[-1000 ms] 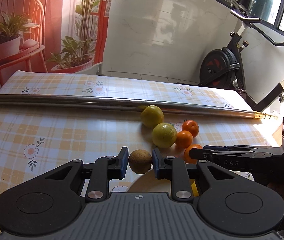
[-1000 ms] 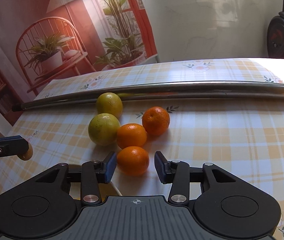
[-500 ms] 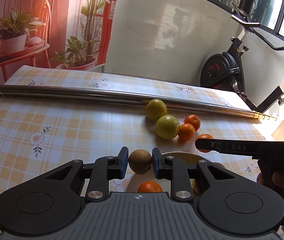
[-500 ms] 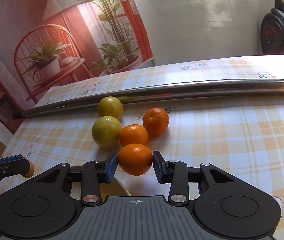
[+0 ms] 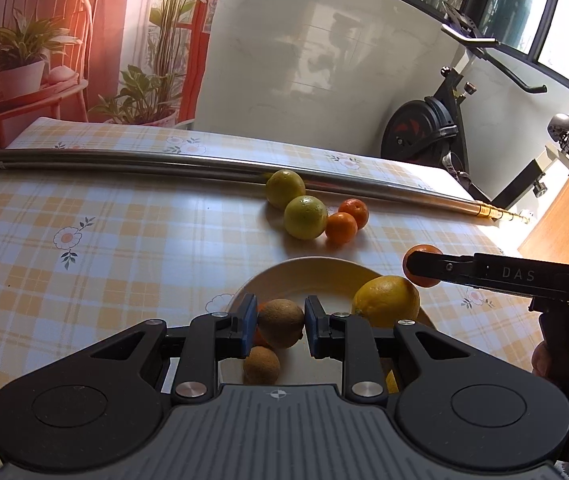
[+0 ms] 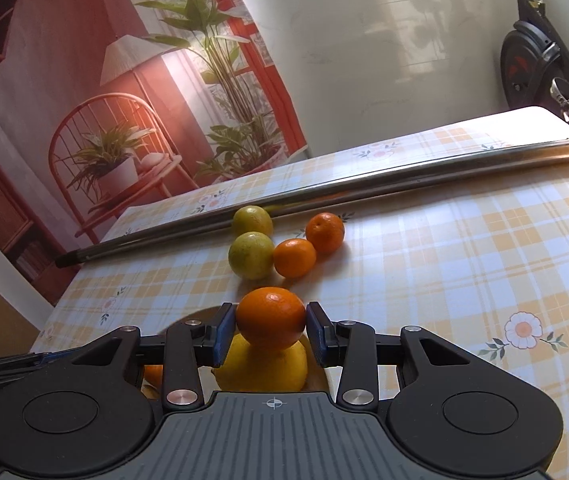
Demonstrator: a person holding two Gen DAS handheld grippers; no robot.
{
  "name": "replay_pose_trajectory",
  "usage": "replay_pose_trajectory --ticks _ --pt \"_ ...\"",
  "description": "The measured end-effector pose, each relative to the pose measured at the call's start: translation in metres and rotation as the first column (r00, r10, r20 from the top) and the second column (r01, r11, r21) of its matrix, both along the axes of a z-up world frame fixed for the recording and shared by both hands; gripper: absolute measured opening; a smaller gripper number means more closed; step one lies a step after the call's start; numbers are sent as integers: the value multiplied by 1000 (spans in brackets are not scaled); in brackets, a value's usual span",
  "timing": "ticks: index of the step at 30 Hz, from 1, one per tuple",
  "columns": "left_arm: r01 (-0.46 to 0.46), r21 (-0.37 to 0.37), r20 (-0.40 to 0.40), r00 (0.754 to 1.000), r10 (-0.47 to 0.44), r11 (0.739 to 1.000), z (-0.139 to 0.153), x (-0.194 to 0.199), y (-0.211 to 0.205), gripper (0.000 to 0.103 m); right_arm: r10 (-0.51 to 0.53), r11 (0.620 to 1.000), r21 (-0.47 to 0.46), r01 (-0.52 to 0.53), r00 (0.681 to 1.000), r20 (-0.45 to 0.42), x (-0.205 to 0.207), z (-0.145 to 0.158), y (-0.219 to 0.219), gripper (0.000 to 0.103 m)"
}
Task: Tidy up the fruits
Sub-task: 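Carry the kiwi and mandarin with both tools over the white plate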
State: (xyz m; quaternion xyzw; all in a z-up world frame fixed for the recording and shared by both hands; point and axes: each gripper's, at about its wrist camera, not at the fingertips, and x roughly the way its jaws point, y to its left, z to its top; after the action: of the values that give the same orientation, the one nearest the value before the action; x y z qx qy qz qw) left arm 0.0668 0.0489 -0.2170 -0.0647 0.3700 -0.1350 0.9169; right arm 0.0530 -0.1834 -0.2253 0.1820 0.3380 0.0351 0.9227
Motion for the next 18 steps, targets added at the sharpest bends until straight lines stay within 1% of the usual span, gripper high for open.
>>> replay_pose_trajectory --ticks 5,9,15,18 --pt "16 19 -3 1000 -16 1000 -4 -16 -2 27 20 1000 -9 -20 1000 -1 -15 0 9 35" --pt "16 41 -4 1000 -16 999 -7 -22 -3 27 50 997 -54 -50 999 2 -25 2 23 35" --pt "25 37 18 1000 -26 999 -3 -22 -2 27 63 995 -81 -61 998 18 -28 6 29 35" --pt "46 36 18 999 -47 998 -1 -10 -4 27 56 995 -84 -54 998 22 -27 7 27 35"
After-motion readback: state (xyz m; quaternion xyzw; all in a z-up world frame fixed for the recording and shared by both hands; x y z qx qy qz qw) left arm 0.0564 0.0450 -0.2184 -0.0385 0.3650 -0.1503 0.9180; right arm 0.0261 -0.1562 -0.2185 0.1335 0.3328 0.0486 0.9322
